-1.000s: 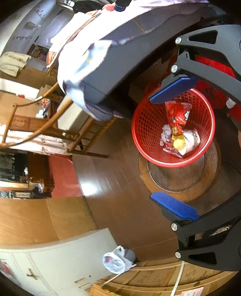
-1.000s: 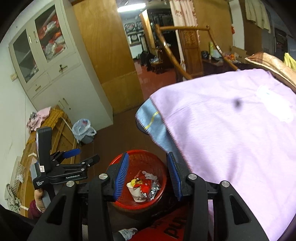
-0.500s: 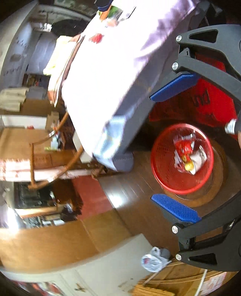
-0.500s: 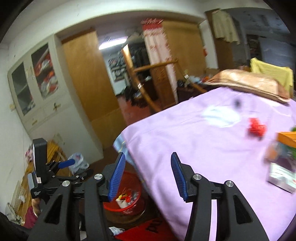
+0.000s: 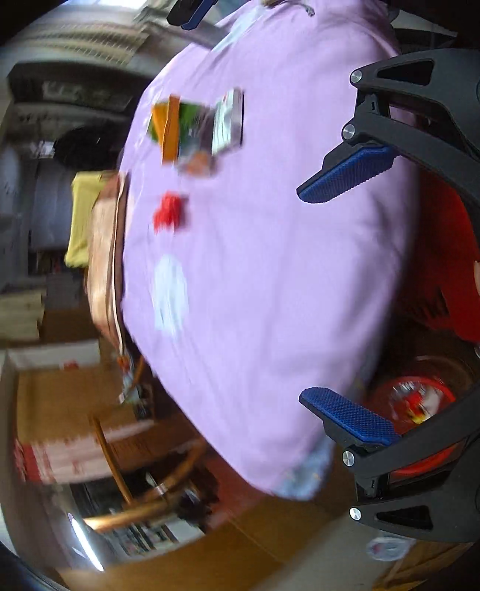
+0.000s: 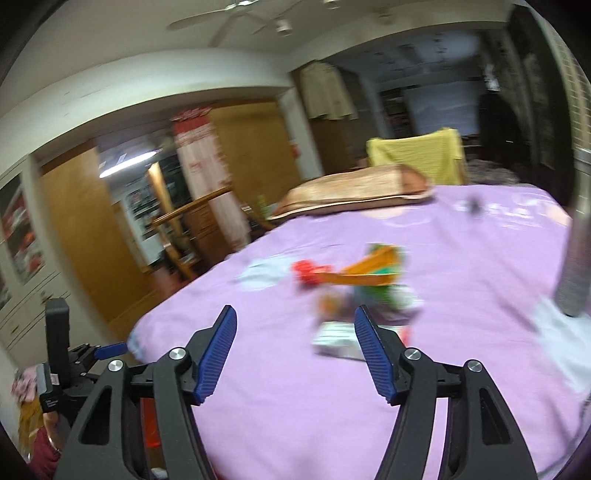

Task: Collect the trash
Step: 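Move both tools back over the table toward the remaining trash, then grasp the clear plastic cup with orange peel with the left gripper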

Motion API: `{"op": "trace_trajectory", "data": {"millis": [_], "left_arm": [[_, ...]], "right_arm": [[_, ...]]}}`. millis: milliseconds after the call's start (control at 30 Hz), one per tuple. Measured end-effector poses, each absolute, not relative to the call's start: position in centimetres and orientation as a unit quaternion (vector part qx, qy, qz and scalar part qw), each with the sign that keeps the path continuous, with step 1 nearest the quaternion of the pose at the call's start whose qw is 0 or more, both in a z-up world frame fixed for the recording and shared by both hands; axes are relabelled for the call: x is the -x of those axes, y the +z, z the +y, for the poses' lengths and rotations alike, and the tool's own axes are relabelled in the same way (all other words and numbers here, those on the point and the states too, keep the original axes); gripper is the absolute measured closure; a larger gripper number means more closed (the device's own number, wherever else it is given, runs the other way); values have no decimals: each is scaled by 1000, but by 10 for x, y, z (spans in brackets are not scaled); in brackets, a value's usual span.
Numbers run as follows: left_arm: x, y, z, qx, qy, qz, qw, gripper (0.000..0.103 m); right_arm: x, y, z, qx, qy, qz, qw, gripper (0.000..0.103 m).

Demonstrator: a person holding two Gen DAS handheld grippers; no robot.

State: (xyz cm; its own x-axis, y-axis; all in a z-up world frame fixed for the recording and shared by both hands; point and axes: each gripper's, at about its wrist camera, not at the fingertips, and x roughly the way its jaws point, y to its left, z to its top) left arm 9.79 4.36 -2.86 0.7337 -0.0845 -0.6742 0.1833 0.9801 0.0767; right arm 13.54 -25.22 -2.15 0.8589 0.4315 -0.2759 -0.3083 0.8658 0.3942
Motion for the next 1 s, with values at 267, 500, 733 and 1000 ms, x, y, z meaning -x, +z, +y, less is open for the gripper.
{"op": "trace_trajectory", "data": {"millis": [267, 500, 733, 1000], "left_arm": [[-170, -37, -57, -112, -144, 372, 910, 7], [-228, -44, -107, -118, -174, 386, 898, 7], [-234, -22, -136, -96, -233, 350, 902, 7], [-255, -27, -166, -110, -205, 362, 903, 7]], "right_arm": [[-167, -57, -308, -204, 119, 206, 949, 32], [-183, -75, -321, -220, 104, 220, 945, 30], [-188, -80, -320, -232, 111, 227, 939, 27], [-185, -79, -317, -220, 102, 231, 942, 26]]}}
